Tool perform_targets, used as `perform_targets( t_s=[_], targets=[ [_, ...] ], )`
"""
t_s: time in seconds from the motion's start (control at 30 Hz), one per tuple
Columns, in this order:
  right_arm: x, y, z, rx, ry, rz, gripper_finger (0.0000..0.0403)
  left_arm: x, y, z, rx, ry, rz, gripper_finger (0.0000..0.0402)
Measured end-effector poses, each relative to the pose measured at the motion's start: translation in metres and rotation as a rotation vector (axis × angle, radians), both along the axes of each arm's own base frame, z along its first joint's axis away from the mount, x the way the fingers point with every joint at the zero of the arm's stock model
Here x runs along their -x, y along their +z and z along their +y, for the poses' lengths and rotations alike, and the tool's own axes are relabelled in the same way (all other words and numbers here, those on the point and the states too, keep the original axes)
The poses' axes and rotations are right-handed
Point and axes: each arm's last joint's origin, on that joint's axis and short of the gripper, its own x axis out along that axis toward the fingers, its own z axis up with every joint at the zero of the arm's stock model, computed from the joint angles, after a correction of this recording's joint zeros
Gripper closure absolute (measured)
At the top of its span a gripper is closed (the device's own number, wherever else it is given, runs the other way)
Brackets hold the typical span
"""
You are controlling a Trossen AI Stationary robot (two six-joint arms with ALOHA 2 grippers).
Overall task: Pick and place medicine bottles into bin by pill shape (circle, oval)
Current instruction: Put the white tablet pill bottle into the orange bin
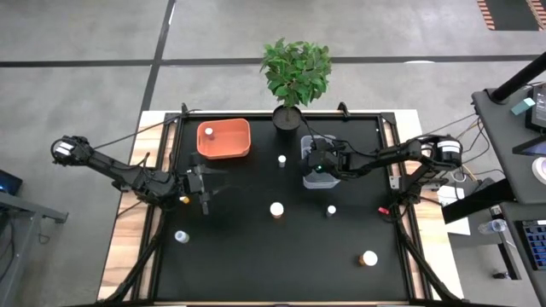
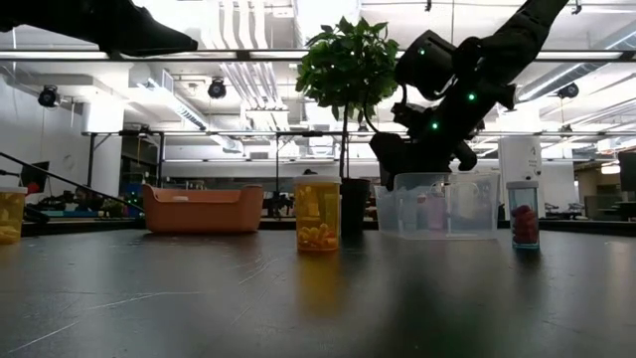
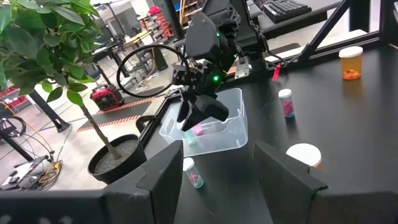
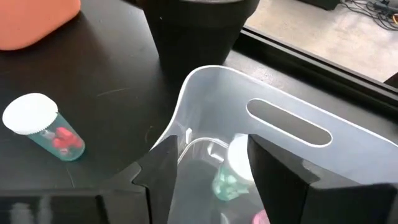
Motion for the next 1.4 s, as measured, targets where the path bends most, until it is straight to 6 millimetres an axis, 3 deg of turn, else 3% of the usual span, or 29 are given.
perform_targets(
  t_s=[0.3, 0.47, 0.63, 0.8, 1.17, 1.4],
  targets=[
    [0.012, 0.033, 0.011, 0.028, 0.058, -0.043, 0.0211, 0.000, 0.000, 0.000, 0.001, 0.001, -0.003, 0.0224],
    [0.023, 0.057, 0.036, 0.080, 0.203, -0.044, 0.0211, 0.000, 0.003, 0.000, 0.014, 0.002, -0.035, 0.0224],
    [0.035, 0.069, 0.069, 0.162, 0.401, -0.018, 0.0211, -0.001, 0.008, 0.000, 0.035, 0.003, -0.081, 0.0224],
    [0.053, 0.081, 0.089, 0.253, 0.551, -0.006, 0.0211, -0.006, 0.010, -0.002, 0.053, 0.003, -0.118, 0.0224],
    [0.088, 0.101, 0.093, 0.404, 0.754, -0.155, 0.0211, -0.038, 0.004, -0.015, 0.179, 0.003, -0.237, 0.0224],
    [0.102, 0.102, 0.092, 0.546, 0.846, -0.288, 0.0211, -0.059, -0.004, -0.023, 0.311, 0.005, -0.248, 0.0224]
  ],
)
